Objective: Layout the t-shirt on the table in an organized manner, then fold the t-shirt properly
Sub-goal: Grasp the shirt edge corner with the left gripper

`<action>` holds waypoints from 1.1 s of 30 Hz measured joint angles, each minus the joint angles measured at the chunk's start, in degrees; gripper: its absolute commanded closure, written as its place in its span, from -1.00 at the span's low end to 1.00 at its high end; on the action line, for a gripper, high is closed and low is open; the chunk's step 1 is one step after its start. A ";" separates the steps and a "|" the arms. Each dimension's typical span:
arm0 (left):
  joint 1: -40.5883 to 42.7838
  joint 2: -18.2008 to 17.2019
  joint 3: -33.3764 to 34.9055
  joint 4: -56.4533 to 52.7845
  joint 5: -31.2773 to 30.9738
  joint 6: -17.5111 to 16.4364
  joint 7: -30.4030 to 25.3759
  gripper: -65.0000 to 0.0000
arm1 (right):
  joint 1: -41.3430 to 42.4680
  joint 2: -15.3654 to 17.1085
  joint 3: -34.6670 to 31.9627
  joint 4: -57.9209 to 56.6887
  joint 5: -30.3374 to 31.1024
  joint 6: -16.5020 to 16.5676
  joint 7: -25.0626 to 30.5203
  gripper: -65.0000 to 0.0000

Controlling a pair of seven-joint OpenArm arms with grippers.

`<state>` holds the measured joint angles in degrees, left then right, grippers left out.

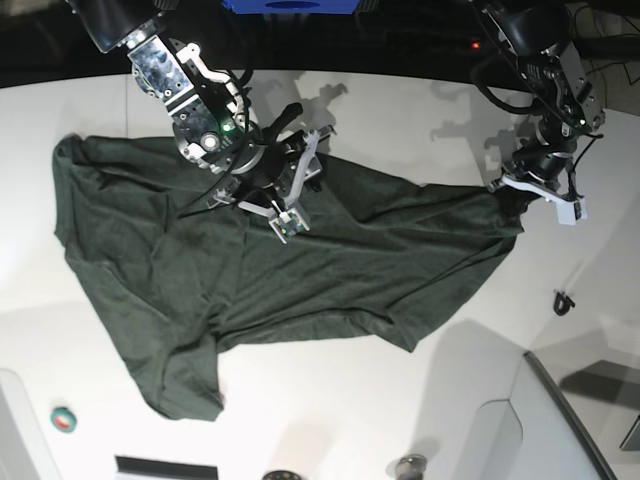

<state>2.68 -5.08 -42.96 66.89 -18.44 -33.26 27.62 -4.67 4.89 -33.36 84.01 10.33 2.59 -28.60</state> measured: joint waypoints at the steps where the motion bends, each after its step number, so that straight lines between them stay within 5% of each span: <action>1: -0.07 0.00 0.00 0.00 0.00 0.94 0.00 1.00 | 0.02 -0.02 0.00 0.00 0.00 0.00 -0.02 0.21; 9: -3.72 -0.02 -0.11 1.07 -0.37 1.79 6.58 1.00 | 0.02 -0.02 0.00 0.00 0.00 0.00 -0.07 0.21; 16: -7.30 -0.02 -0.07 1.33 0.04 2.05 6.95 1.00 | 0.02 -0.02 -0.02 0.00 0.00 0.00 -0.04 0.21; 19: -7.58 -0.04 0.28 1.36 0.02 6.25 6.91 1.00 | 0.02 0.00 -0.02 0.00 0.00 0.00 -0.04 0.21; 26: -9.05 0.11 5.31 1.25 -0.81 8.02 6.47 1.00 | 0.00 0.00 -0.13 0.00 0.00 0.00 -0.04 0.21; 33: -9.88 -0.09 5.01 1.25 -0.44 9.25 6.64 -0.29 | -0.98 0.04 -0.28 0.00 0.00 0.00 -0.11 0.21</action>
<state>-7.20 -5.17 -37.95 68.14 -18.87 -24.01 34.26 -5.65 4.93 -33.65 84.01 10.33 2.59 -28.71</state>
